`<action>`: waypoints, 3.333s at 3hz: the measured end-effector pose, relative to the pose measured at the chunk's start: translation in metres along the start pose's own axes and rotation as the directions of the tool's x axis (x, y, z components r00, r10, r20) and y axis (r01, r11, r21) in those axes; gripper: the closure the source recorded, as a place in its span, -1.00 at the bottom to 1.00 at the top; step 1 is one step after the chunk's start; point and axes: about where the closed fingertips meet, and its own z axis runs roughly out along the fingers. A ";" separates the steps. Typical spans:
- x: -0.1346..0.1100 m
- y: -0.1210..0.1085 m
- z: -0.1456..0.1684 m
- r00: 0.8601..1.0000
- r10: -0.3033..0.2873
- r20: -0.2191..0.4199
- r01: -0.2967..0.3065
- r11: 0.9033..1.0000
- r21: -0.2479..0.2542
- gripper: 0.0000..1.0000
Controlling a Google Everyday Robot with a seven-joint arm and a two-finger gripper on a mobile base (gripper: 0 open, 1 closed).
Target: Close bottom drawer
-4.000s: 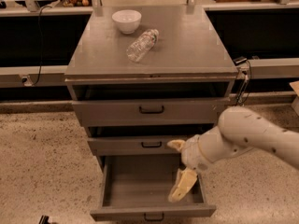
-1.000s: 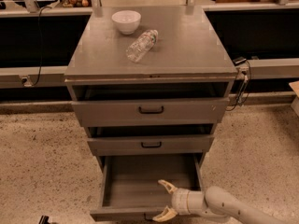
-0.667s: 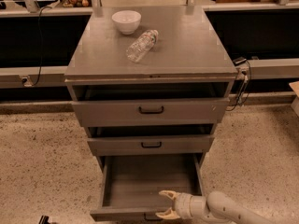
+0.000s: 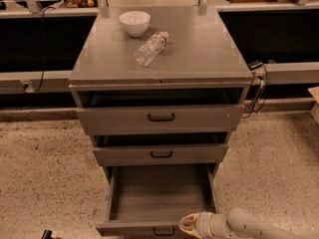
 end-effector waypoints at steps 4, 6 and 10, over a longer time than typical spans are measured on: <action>0.029 0.013 0.032 1.000 0.027 -0.015 -0.026 0.999 0.036 1.00; 0.043 0.022 0.034 0.996 0.019 -0.086 -0.022 0.999 -0.040 1.00; 0.097 0.033 0.065 0.974 0.199 -0.106 -0.205 0.978 -0.049 1.00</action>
Offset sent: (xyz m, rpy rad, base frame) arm 0.0020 0.0039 -0.0086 0.0456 0.0002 -0.0096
